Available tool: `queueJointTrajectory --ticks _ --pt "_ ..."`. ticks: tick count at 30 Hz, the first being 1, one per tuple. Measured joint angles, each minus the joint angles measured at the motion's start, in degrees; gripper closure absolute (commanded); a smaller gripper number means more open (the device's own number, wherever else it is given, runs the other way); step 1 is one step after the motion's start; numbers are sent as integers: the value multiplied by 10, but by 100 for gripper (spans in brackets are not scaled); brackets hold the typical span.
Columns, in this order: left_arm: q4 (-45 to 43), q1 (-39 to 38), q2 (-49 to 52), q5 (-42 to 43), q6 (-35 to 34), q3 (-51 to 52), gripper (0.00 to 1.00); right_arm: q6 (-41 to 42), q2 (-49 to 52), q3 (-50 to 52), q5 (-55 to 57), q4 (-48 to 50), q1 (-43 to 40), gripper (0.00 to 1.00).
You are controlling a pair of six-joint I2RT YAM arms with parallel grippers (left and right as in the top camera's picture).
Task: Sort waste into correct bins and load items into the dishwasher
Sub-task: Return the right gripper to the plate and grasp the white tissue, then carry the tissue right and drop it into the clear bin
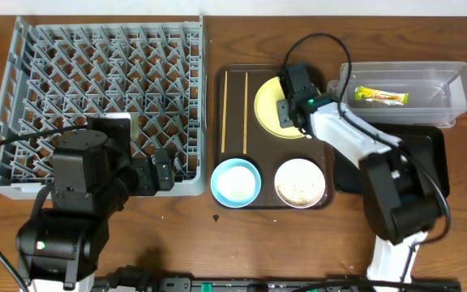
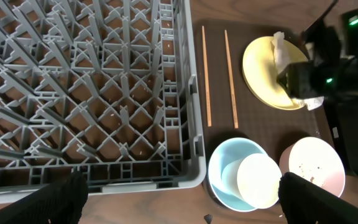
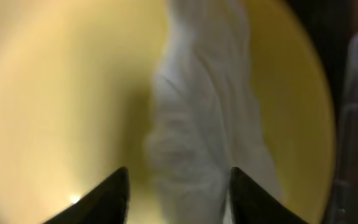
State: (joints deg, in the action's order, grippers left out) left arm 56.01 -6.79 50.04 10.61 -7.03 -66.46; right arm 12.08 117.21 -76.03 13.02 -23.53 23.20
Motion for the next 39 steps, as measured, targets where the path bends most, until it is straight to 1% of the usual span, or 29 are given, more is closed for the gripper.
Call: queueJointTrajectory --ticks 1,2,7,10,14,19,21,24,30,31,32,33,34,36,37,39 --pt "0 0 0 0 0 0 2 3 9 0 0 3 -4 95" --pt "0 0 0 0 0 0 2 3 9 0 0 4 -5 98" --pt "0 0 0 0 0 0 2 32 -3 -1 -23 -24 -9 99" --pt "0 0 0 0 0 0 2 58 -36 1 -60 -33 -17 99" --pt "0 0 0 0 0 0 2 103 -134 2 -101 -39 -43 99" --pt "0 0 0 0 0 0 2 161 -266 -1 -115 -72 -120 99" --pt "0 0 0 0 0 0 2 178 -284 -3 -113 -88 -148 99" --pt "0 0 0 0 0 0 2 214 -283 -3 -99 -118 -193 99" --pt "0 0 0 0 0 0 2 271 -228 -3 -88 -124 -248 99" --pt "0 0 0 0 0 0 2 280 -218 -3 -84 -122 -250 98" --pt "0 0 0 0 0 0 2 289 -207 -3 -82 -118 -256 94" --pt "0 0 0 0 0 0 2 297 -193 -3 -79 -111 -261 81" --pt "0 0 0 0 0 0 2 303 -184 -3 -78 -107 -265 60" --pt "0 0 0 0 0 0 2 311 -167 -3 -84 -97 -275 45" --pt "0 0 0 0 0 0 2 309 -163 -2 -91 -92 -279 42" --pt "0 0 0 0 0 0 2 298 -161 -1 -122 -86 -286 42"
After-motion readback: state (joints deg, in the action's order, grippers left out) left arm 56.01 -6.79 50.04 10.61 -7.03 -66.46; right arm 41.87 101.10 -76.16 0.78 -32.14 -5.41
